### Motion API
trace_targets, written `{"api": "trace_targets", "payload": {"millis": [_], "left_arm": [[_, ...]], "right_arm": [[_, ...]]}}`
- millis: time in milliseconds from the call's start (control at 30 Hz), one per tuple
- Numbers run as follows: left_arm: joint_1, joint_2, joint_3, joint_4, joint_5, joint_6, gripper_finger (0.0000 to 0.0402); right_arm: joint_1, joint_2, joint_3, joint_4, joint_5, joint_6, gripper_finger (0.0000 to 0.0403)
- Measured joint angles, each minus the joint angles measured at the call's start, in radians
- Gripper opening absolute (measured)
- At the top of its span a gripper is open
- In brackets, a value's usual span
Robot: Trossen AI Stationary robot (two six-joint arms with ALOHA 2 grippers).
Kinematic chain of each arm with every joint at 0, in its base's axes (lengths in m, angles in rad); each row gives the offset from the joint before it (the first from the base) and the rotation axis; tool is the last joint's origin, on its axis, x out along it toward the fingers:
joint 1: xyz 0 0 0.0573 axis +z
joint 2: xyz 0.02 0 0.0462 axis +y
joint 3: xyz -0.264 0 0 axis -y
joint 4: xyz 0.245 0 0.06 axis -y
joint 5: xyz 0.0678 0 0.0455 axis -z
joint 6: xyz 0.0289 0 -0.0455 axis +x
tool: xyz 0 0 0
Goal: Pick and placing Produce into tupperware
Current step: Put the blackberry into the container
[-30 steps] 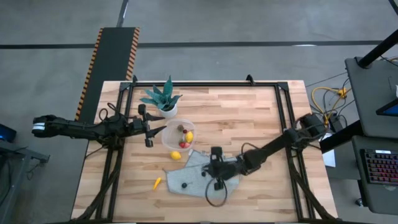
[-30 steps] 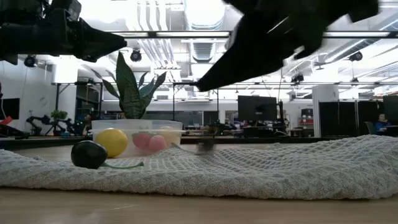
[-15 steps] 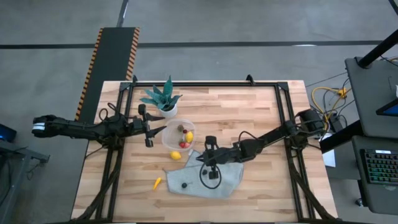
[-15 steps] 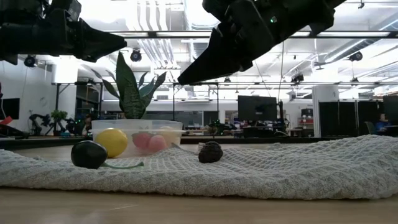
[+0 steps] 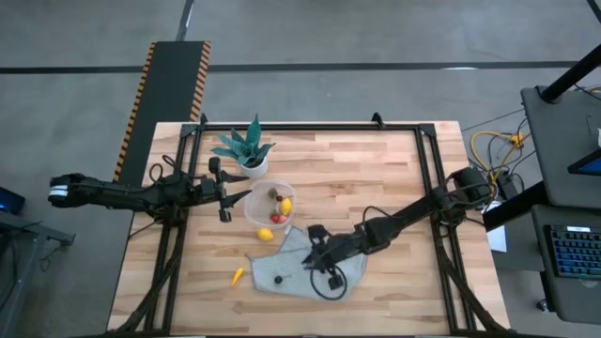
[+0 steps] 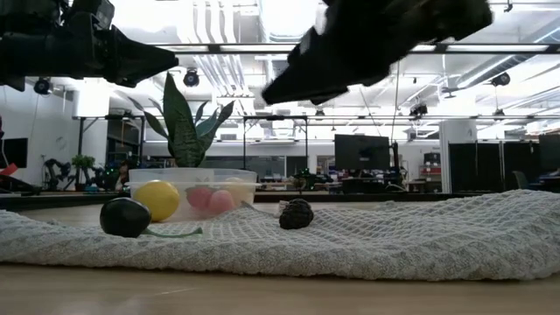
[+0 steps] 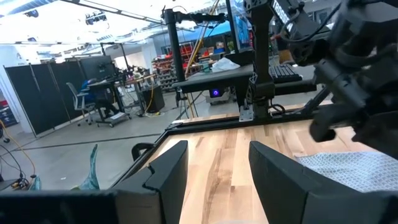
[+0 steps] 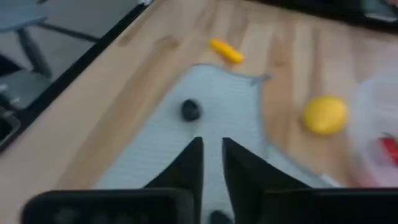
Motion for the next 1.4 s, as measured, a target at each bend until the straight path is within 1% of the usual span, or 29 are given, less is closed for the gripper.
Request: {"api": "trace_targets", "payload": {"millis": [133, 267, 333, 400, 500, 767, 967, 1233, 1400], "left_arm": [[0.000, -0.001, 0.000, 0.000, 0.000, 0.000, 0.0157], [0.000, 0.001, 0.000, 0.001, 0.000, -0.002, 0.0157], [0.000, 0.000, 0.000, -0.001, 0.000, -0.002, 0.0157], [0.000, 0.000, 0.000, 0.002, 0.000, -0.002, 0.0157], [0.000, -0.002, 0.000, 0.000, 0.000, -0.003, 0.0157], [0.000, 0.001, 0.000, 0.000, 0.000, -0.003, 0.0157], [0.000, 0.002, 0.000, 0.001, 0.000, -0.003, 0.0157], [0.000, 0.000, 0.000, 0.000, 0.000, -0.003, 0.0157], [0.000, 0.001, 0.000, 0.000, 0.000, -0.003, 0.0157]], "right_arm": [[0.007, 0.002, 0.000, -0.067, -0.001, 0.034, 0.0119], [0.002, 0.031, 0.000, -0.065, 0.008, 0.046, 0.0182], [-0.001, 0.050, 0.000, -0.065, 0.008, 0.052, 0.0203], [-0.005, 0.073, -0.001, -0.068, 0.009, 0.069, 0.0214], [-0.014, 0.095, -0.005, -0.074, 0.013, 0.090, 0.0216], [-0.030, 0.149, -0.006, -0.073, 0.012, 0.115, 0.0205], [-0.029, 0.148, -0.003, -0.069, 0.011, 0.133, 0.0197], [-0.029, 0.144, -0.006, -0.068, 0.012, 0.136, 0.0175], [-0.029, 0.144, -0.006, -0.069, 0.012, 0.142, 0.0150]]}}
